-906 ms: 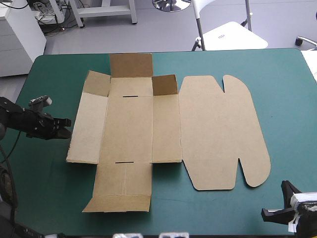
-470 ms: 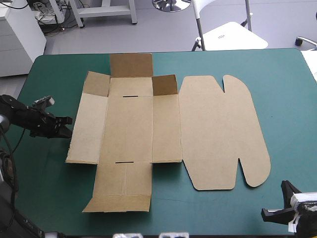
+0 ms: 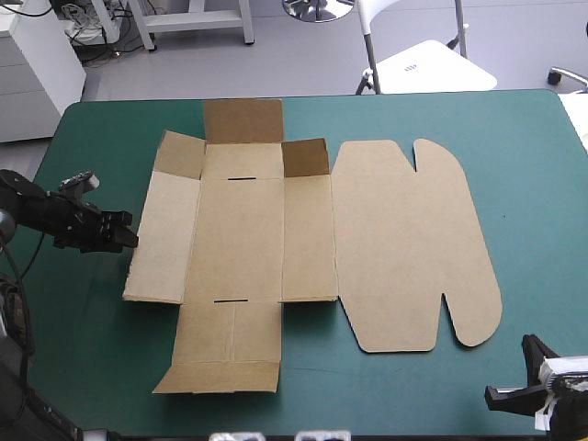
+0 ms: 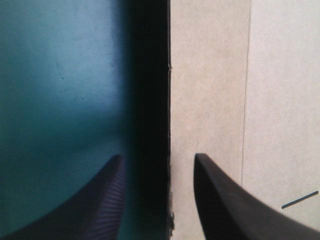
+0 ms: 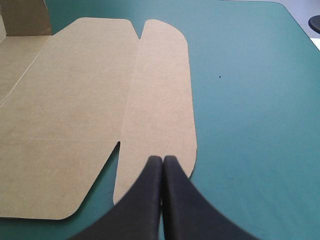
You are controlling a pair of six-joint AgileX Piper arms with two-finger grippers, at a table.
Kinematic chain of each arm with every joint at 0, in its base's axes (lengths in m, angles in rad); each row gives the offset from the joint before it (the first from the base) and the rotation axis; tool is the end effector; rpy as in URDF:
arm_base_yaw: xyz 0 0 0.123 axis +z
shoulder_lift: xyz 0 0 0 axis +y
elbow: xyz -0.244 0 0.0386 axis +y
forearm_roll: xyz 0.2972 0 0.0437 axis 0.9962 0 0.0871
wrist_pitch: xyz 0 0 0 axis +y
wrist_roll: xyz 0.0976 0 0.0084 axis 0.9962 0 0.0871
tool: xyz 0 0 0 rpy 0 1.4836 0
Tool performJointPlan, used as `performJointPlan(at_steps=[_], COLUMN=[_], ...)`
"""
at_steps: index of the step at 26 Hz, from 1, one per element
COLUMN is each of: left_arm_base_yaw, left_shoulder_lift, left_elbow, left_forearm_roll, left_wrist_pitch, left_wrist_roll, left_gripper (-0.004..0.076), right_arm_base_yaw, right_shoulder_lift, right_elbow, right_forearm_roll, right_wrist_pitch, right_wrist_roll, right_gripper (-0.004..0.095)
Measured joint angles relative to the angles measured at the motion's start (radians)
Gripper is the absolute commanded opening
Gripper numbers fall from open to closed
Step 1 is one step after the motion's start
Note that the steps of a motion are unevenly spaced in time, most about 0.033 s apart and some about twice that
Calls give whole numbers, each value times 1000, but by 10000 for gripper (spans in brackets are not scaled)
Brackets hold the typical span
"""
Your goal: Fold the box
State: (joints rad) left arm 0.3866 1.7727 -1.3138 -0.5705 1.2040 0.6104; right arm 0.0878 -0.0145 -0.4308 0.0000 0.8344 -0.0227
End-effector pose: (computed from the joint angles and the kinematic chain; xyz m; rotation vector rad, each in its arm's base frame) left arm 0.3680 0.0965 0.1774 0.0182 2.8142 -0.6755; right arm 0.0980 0.0086 0.2963 -0.1034 1.8701 0.0449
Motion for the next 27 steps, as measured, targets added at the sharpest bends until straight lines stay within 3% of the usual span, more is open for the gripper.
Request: performJointPlan(at_steps=[2, 19, 27], left_arm_base_yaw=[0, 0, -31], left_shoulder_lift=[0, 9, 121], left_elbow=[0, 0, 13], left_forearm_roll=[0, -80, -167], left_wrist_pitch=[1, 1, -6], left_wrist_roll=[0, -88, -102], left_gripper=[477, 479, 479], right_arm_base_yaw=[0, 0, 0], right_shoulder_lift=[0, 0, 0], right_elbow=[0, 0, 0], right_forearm_roll=[0, 0, 0], right_wrist_pitch=[0, 0, 0], right_wrist_roll=[0, 0, 0], right_gripper=[-19, -19, -19])
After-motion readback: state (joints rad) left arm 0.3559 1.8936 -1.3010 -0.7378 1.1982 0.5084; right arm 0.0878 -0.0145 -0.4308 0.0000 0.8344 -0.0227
